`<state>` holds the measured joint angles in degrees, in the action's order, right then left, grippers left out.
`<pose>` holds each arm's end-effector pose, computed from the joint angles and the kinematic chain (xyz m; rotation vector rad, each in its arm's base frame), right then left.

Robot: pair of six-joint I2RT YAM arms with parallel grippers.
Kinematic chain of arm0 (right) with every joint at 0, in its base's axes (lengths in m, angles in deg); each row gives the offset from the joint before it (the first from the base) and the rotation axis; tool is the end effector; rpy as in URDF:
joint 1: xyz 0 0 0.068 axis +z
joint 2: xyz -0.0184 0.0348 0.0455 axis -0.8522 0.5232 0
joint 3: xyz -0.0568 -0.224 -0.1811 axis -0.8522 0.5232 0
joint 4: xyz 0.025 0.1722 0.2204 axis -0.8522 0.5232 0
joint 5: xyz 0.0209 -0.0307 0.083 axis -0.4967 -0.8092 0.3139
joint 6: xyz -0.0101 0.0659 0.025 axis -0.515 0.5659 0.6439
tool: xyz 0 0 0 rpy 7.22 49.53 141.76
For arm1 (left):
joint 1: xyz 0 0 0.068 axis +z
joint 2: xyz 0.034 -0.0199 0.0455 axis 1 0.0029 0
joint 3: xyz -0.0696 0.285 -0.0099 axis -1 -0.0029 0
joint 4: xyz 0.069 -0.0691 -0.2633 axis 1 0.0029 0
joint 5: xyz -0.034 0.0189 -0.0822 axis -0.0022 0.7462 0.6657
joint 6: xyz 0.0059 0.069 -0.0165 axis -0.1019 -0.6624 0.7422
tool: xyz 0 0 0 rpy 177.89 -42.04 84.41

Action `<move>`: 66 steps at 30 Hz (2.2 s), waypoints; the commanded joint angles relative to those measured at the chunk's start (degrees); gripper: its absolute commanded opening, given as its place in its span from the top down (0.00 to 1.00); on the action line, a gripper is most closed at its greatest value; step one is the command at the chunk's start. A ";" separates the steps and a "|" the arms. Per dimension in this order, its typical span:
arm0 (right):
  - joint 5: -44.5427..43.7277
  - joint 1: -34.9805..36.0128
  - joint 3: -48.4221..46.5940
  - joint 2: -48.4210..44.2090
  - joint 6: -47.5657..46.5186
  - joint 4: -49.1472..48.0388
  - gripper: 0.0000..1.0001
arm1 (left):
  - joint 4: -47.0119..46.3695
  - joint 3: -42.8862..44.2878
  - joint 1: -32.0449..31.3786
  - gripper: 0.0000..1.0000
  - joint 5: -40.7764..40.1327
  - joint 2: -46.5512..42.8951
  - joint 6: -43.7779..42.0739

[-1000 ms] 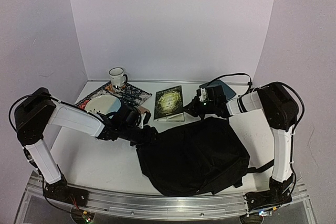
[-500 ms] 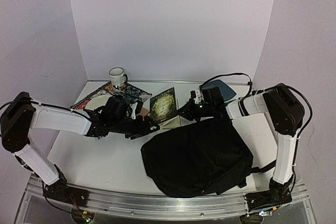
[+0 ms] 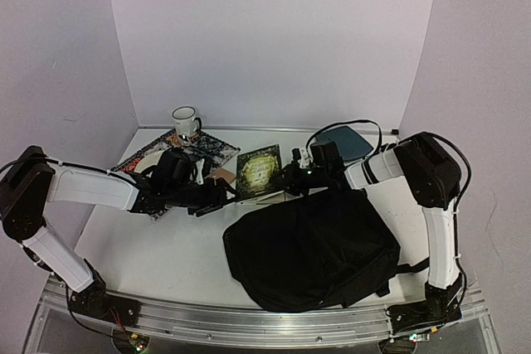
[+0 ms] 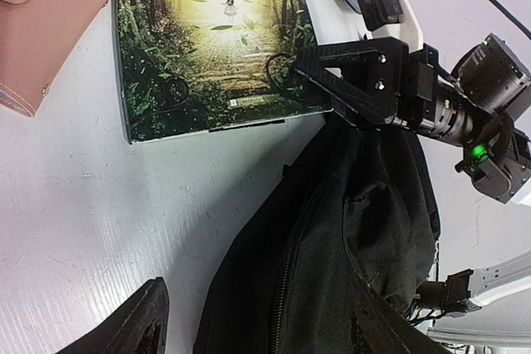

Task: Pack the student bag
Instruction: Pass from the right arm to the left

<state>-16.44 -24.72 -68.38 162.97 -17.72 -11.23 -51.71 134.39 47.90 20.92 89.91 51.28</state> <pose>0.4046 0.3063 0.1493 -0.0871 2.0362 1.5198 0.2502 -0.2450 0.1835 0.0565 2.4143 -1.0943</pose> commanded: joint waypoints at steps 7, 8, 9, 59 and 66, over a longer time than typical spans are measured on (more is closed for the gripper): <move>3.96 -1.40 -3.25 -0.82 1.02 -6.51 1.00 | -1.00 -0.31 1.31 0.26 -1.20 -1.63 0.13; 4.05 -1.48 -2.61 -1.69 1.71 -7.57 1.00 | -1.13 -0.32 1.62 0.25 -1.30 -1.79 0.48; 4.15 -1.58 -1.90 -2.56 2.51 -8.85 1.00 | -1.36 -0.33 1.89 0.24 -1.47 -1.96 0.92; -1.12 9.85 8.52 -15.17 22.56 -44.63 1.00 | -46.64 -9.01 5.72 0.28 3.61 -4.89 26.41; -8.57 11.10 12.97 -14.94 24.41 -50.34 1.00 | -53.99 -13.08 4.79 0.30 1.09 -10.16 27.66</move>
<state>-19.55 -14.73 -56.60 148.15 6.43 -41.06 -93.26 121.97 53.50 22.99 84.72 77.78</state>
